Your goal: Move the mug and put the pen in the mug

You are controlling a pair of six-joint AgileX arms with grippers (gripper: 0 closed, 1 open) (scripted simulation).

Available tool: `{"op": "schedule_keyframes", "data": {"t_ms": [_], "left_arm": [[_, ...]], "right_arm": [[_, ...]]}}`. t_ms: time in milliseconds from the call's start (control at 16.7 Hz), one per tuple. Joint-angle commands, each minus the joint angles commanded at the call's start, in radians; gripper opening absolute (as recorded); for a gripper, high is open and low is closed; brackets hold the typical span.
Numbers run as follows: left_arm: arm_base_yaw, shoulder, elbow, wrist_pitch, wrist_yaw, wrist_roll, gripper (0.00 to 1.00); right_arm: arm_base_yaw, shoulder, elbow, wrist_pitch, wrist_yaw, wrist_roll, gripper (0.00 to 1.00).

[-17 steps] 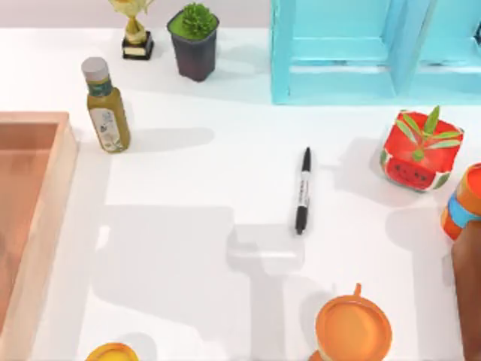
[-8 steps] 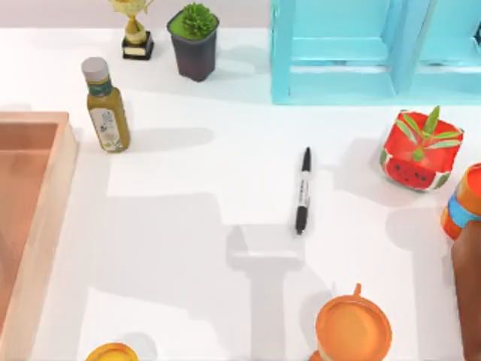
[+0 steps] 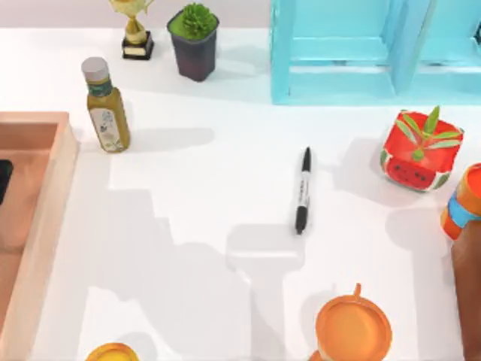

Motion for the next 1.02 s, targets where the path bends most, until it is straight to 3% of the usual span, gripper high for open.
{"op": "schedule_keyframes", "data": {"t_ms": [420,1020], "left_arm": [[0.002,0.020,-0.062,0.072,0.000,0.002,1.00],[0.002,0.020,-0.062,0.072,0.000,0.002,0.25]], "right_arm": [[0.000,0.000,0.000,0.000,0.000,0.000,1.00],[0.000,0.000,0.000,0.000,0.000,0.000,1.00]]}}
